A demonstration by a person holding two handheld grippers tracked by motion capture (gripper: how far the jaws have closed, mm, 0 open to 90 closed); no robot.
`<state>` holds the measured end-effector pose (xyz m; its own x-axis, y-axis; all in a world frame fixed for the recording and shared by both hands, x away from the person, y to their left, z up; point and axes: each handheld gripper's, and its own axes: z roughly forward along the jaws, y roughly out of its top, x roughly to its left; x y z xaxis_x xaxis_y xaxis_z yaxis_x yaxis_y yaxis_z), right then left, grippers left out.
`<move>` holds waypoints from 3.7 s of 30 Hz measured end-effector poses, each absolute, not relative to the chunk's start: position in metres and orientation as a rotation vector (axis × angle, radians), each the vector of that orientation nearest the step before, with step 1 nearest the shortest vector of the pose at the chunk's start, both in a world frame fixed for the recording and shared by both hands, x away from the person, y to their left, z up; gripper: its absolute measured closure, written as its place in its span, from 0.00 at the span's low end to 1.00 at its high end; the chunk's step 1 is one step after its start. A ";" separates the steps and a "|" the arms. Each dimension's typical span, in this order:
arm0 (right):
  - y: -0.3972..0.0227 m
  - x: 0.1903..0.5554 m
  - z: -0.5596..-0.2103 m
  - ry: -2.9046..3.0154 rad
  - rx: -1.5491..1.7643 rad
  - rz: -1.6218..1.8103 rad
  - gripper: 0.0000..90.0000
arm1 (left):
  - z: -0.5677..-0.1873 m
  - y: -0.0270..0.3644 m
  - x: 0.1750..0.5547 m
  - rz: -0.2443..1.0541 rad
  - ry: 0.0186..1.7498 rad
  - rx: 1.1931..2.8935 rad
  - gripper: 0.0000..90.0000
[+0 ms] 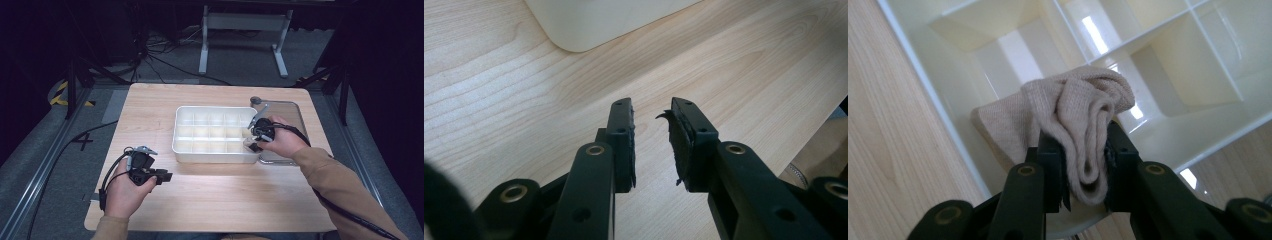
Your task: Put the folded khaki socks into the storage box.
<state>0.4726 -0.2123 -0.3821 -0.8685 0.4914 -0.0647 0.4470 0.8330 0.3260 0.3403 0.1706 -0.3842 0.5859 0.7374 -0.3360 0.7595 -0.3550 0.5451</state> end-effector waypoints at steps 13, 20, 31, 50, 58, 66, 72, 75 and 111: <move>-0.194 0.474 -0.399 2.882 0.655 0.232 0.84 | -0.384 0.171 0.340 -0.047 1.182 2.140 0.80; -0.197 0.475 -0.399 2.892 0.681 0.280 0.81 | -0.385 0.171 0.341 -0.052 1.182 2.136 0.79; -0.204 0.475 -0.370 2.897 0.762 0.491 0.69 | -0.386 0.170 0.341 -0.059 1.186 2.136 0.80; -0.195 0.481 -0.396 2.950 0.748 0.385 0.98 | -0.385 0.170 0.341 -0.055 1.174 2.146 0.78; -0.203 0.480 -0.395 2.944 0.837 0.501 0.87 | -0.386 0.168 0.342 -0.061 1.176 2.147 0.78; -0.213 0.471 -0.373 2.888 0.839 0.651 0.73 | -0.385 0.166 0.347 -0.063 1.160 2.137 0.78; -0.224 0.453 -0.351 2.818 0.824 0.784 0.70 | -0.381 0.164 0.348 -0.054 1.137 2.141 0.77; -0.226 0.447 -0.346 2.811 0.821 0.820 0.68 | -0.381 0.164 0.348 -0.051 1.134 2.139 0.76; -0.259 0.349 -0.363 2.732 0.776 1.219 0.59 | -0.381 0.158 0.346 -0.064 1.121 2.158 0.76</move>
